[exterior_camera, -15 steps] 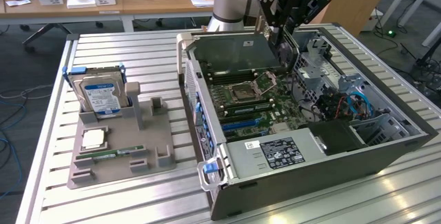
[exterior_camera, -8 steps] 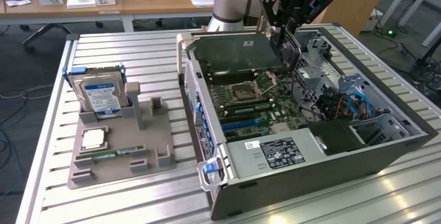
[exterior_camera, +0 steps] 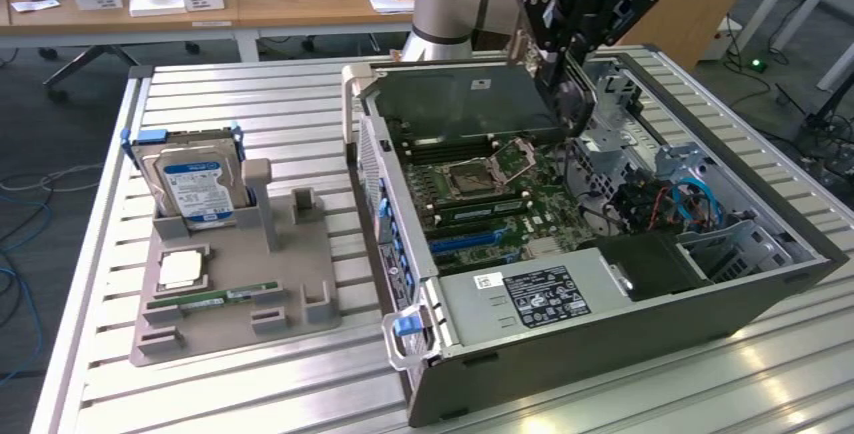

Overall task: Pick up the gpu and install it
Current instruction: 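Pick up the gpu and move the gpu toward the slot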

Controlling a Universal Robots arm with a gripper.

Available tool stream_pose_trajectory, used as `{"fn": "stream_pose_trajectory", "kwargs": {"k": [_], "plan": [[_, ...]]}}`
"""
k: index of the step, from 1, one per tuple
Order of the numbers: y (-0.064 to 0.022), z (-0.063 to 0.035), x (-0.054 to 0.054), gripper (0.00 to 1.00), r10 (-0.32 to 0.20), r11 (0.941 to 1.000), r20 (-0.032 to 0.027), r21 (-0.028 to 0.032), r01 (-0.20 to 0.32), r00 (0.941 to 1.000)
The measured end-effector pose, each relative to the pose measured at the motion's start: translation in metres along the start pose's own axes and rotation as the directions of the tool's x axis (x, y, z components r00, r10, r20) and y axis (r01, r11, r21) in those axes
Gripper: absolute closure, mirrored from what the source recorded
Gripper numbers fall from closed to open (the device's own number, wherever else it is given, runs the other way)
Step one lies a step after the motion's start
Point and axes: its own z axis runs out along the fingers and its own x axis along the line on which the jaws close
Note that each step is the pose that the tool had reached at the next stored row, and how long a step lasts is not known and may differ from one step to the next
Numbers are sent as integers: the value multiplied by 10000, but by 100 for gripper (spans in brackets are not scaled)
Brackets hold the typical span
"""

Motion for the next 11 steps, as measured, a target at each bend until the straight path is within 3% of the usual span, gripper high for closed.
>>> {"fn": "stream_pose_trajectory", "kwargs": {"k": [11], "plan": [[0, 31, -4, 73, 0, 10000, 0, 1, 0, 10000]]}}
